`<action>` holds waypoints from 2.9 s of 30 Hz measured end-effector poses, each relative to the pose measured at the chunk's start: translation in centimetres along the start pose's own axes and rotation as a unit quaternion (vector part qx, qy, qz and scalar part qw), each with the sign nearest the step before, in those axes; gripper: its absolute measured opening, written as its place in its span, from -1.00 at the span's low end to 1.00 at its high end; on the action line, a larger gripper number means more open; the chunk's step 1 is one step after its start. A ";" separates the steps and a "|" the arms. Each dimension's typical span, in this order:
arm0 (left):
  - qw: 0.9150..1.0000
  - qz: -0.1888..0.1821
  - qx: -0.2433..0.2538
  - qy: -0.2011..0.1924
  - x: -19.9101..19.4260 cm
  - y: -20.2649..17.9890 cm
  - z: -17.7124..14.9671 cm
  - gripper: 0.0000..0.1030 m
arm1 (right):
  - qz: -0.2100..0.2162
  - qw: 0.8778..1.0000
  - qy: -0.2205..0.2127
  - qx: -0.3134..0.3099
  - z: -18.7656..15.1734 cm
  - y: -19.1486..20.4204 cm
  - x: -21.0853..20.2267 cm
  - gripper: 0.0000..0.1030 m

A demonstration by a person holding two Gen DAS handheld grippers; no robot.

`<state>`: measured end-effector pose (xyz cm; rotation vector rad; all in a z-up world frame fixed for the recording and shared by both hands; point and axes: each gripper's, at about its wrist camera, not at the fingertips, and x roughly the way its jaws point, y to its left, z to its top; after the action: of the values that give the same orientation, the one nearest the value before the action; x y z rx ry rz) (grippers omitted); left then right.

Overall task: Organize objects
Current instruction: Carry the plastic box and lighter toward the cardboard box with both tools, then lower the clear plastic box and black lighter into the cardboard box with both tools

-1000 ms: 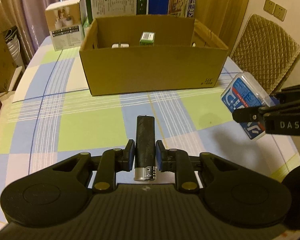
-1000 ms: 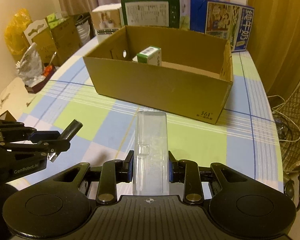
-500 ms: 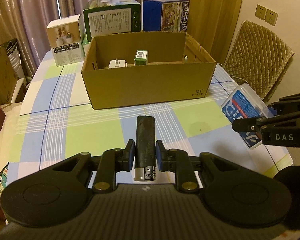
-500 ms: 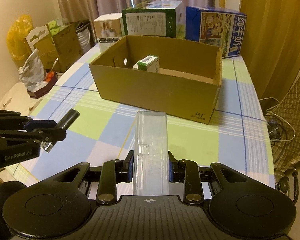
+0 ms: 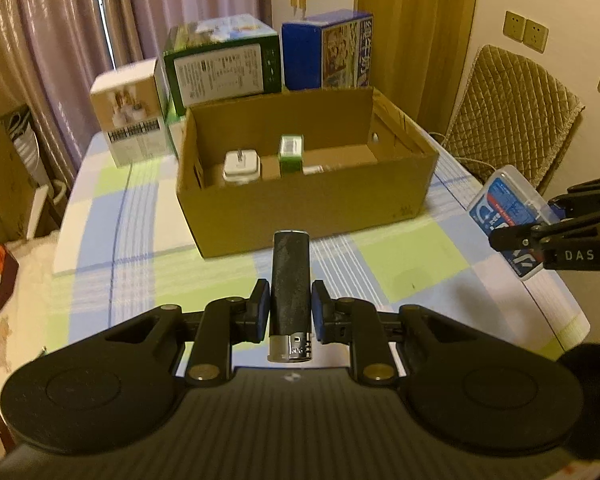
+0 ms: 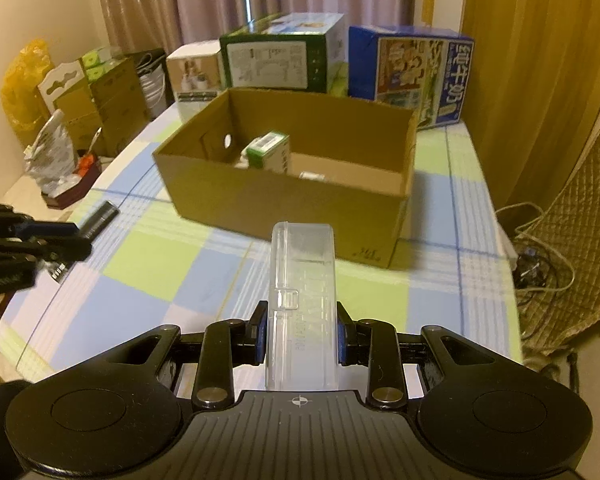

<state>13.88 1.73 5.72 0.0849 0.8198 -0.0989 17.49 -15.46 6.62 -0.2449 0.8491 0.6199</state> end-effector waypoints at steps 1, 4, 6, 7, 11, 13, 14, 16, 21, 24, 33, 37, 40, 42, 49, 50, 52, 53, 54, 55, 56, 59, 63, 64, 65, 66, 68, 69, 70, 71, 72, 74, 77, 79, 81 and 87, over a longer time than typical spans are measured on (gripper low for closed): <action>1.000 -0.001 0.001 -0.002 0.0 0.2 0.6 -0.66 | 0.000 1.000 -0.002 0.000 0.6 -0.2 -0.1 -0.45; 1.000 -0.004 0.002 -0.004 0.3 0.7 2.3 -0.66 | 0.000 1.000 -0.008 -0.004 2.3 -0.5 -0.1 -0.45; 1.000 -0.006 0.002 -0.003 0.7 1.0 3.3 -0.66 | 0.000 1.000 -0.011 -0.009 3.4 -0.6 -0.1 -0.45; 1.000 -0.008 0.000 0.000 1.1 1.2 3.8 -0.66 | 0.000 1.000 -0.012 -0.011 4.1 -0.7 0.0 -0.45; 1.000 -0.004 0.002 0.006 2.2 1.7 5.1 -0.66 | 0.006 1.000 -0.011 -0.013 5.9 -0.9 0.3 -0.45; 1.000 -0.005 0.002 0.009 2.8 1.9 5.7 -0.66 | 0.012 1.000 -0.010 -0.009 6.5 -1.0 0.7 -0.45; 1.000 -0.005 0.002 0.011 3.1 1.9 5.9 -0.66 | 0.014 1.000 -0.009 -0.008 6.8 -1.1 0.8 -0.45; 1.000 -0.005 0.003 0.014 3.6 2.1 6.4 -0.66 | 0.016 1.000 -0.008 -0.010 7.2 -1.0 1.1 -0.45; 1.000 -0.008 0.000 0.021 5.0 2.6 7.3 -0.66 | 0.018 1.000 -0.004 -0.014 8.1 -1.1 2.1 -0.45; 1.000 -0.007 0.002 0.025 5.7 2.8 7.7 -0.66 | 0.017 1.000 -0.002 -0.019 8.8 -1.1 2.6 -0.45; 0.999 -0.007 0.009 0.034 7.4 3.8 9.4 -0.66 | 0.018 1.000 0.006 -0.024 10.8 -1.7 4.0 -0.45; 0.999 -0.010 0.009 0.036 7.9 4.1 10.4 -0.66 | 0.016 1.000 0.007 -0.025 11.8 -2.2 4.4 -0.45; 0.999 -0.011 0.011 0.038 8.3 4.2 11.3 -0.66 | 0.016 1.000 0.008 -0.026 12.4 -2.5 4.7 -0.45; 0.999 -0.012 0.011 0.038 8.6 4.2 11.9 -0.66 | 0.014 1.000 0.008 -0.027 13.0 -2.7 4.8 -0.45; 0.999 -0.012 0.014 0.041 9.4 4.4 13.7 -0.66 | 0.011 0.999 0.008 -0.030 14.8 -3.3 5.3 -0.45; 0.999 -0.011 0.015 0.041 9.5 4.5 13.9 -0.66 | 0.010 0.999 0.009 -0.031 15.0 -3.4 5.4 -0.45; 0.999 -0.011 0.014 0.042 9.9 4.6 14.2 -0.66 | 0.008 0.999 0.011 -0.031 15.3 -3.5 5.8 -0.45; 0.999 -0.010 0.013 0.043 10.1 4.7 14.3 -0.66 | 0.008 0.999 0.013 -0.030 15.4 -3.5 6.1 -0.45; 0.999 -0.009 0.013 0.045 10.4 4.8 14.5 -0.66 | 0.008 0.999 0.015 -0.029 15.5 -3.6 6.3 -0.45; 0.999 -0.009 0.012 0.047 10.6 4.9 14.6 -0.66 | 0.008 0.999 0.017 -0.027 15.6 -3.6 6.6 -0.45; 0.999 -0.009 0.010 0.049 10.8 5.0 14.6 -0.66 | 0.009 0.999 0.019 -0.026 15.6 -3.7 6.8 -0.45; 0.998 -0.011 0.006 0.054 11.4 5.3 14.8 -0.66 | 0.010 0.999 0.027 -0.026 15.7 -3.8 7.6 -0.45; 0.998 -0.013 0.006 0.061 12.3 5.4 15.0 -0.66 | 0.010 0.999 0.035 -0.026 15.9 -4.0 8.6 -0.45; 0.998 -0.014 0.006 0.063 12.5 5.5 15.1 -0.66 | 0.012 0.999 0.037 -0.025 16.0 -4.1 8.8 -0.45; 0.998 -0.014 0.006 0.064 12.8 5.5 15.2 -0.66 | 0.013 0.999 0.039 -0.023 16.1 -4.2 9.1 -0.45; 0.998 -0.014 0.006 0.065 13.0 5.5 15.3 -0.66 | 0.013 0.999 0.040 -0.023 16.3 -4.3 9.3 -0.45; 0.998 -0.013 0.007 0.067 13.5 5.5 15.4 -0.66 | 0.012 0.999 0.042 -0.025 16.4 -4.4 9.7 -0.45; 0.998 -0.013 0.007 0.068 13.7 5.5 15.5 -0.66 | 0.012 0.999 0.043 -0.025 16.5 -4.4 9.9 -0.45; 0.997 -0.013 0.008 0.069 14.0 5.5 15.6 -0.66 | 0.012 0.999 0.044 -0.027 16.7 -4.4 10.1 -0.45; 0.997 -0.013 0.009 0.070 14.2 5.5 15.7 -0.66 | 0.011 0.999 0.045 -0.028 16.8 -4.4 10.3 -0.45; 0.997 -0.013 0.008 0.072 14.5 5.6 15.7 -0.66 | 0.011 0.998 0.046 -0.029 16.8 -4.5 10.5 -0.45; 0.997 -0.014 0.008 0.075 15.0 5.6 15.8 -0.66 | 0.011 0.998 0.049 -0.030 17.0 -4.6 11.0 -0.45; 0.997 -0.013 0.009 0.080 15.8 5.7 16.0 -0.66 | 0.009 0.998 0.054 -0.032 17.1 -4.8 11.7 -0.45; 0.997 -0.013 0.009 0.082 16.2 5.8 16.1 -0.66 | 0.008 0.998 0.056 -0.034 17.2 -5.0 12.1 -0.45; 0.996 -0.013 0.009 0.084 16.6 5.9 16.3 -0.66 | 0.007 0.998 0.057 -0.034 17.3 -5.3 12.5 -0.45; 0.996 -0.013 0.005 0.091 17.9 6.2 16.7 -0.66 | 0.005 0.998 0.062 -0.034 17.6 -5.9 13.6 -0.45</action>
<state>38.88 5.02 4.12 0.0935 1.0033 -0.1207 38.77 -6.82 7.35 -0.3428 0.9494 0.6480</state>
